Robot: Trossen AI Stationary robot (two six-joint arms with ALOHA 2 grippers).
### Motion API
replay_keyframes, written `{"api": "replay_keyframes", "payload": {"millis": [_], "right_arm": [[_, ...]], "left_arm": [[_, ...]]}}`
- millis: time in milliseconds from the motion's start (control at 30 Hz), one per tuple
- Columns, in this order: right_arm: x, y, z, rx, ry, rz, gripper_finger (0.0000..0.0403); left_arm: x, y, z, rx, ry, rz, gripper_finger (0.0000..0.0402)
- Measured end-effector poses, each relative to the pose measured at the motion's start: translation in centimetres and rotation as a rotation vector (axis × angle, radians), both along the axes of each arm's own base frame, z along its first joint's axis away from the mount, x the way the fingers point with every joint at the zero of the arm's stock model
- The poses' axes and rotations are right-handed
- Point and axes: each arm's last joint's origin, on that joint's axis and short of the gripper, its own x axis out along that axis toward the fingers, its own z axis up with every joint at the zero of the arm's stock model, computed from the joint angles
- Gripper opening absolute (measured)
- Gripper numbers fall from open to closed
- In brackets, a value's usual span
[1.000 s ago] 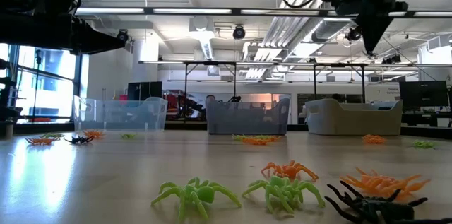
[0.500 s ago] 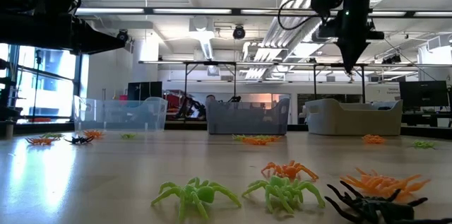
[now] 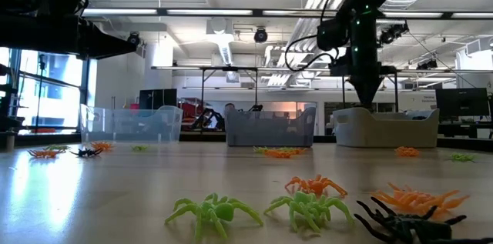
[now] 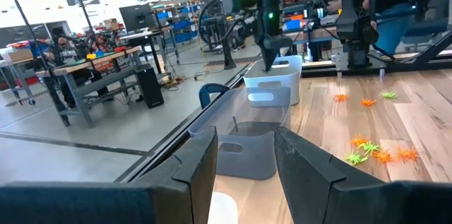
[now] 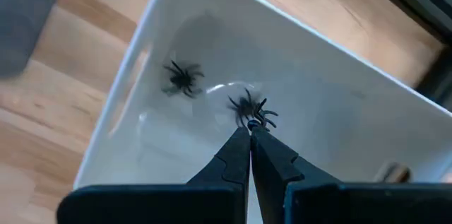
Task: Sort Halloween decoration
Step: Put the black spider toy into the white bin
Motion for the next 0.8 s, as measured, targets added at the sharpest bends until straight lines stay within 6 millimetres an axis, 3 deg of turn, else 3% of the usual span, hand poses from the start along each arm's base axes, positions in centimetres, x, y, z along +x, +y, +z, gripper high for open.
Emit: {"api": "replay_keyframes", "payload": {"millis": [333, 567, 800], "right_arm": [[-0.6, 0.6, -3.4, 0.029, -0.067, 0.022, 0.0008], [-0.6, 0.8, -3.8, 0.033, -0.065, 0.054, 0.0009], [-0.7, 0.9, -3.8, 0.082, -0.101, 0.063, 0.0055]], "left_arm": [[0.0, 0.0, 0.0, 0.000, 0.000, 0.000, 0.0131], [0.0, 0.0, 0.0, 0.000, 0.000, 0.000, 0.0131], [0.0, 0.0, 0.0, 0.000, 0.000, 0.000, 0.0131]]}}
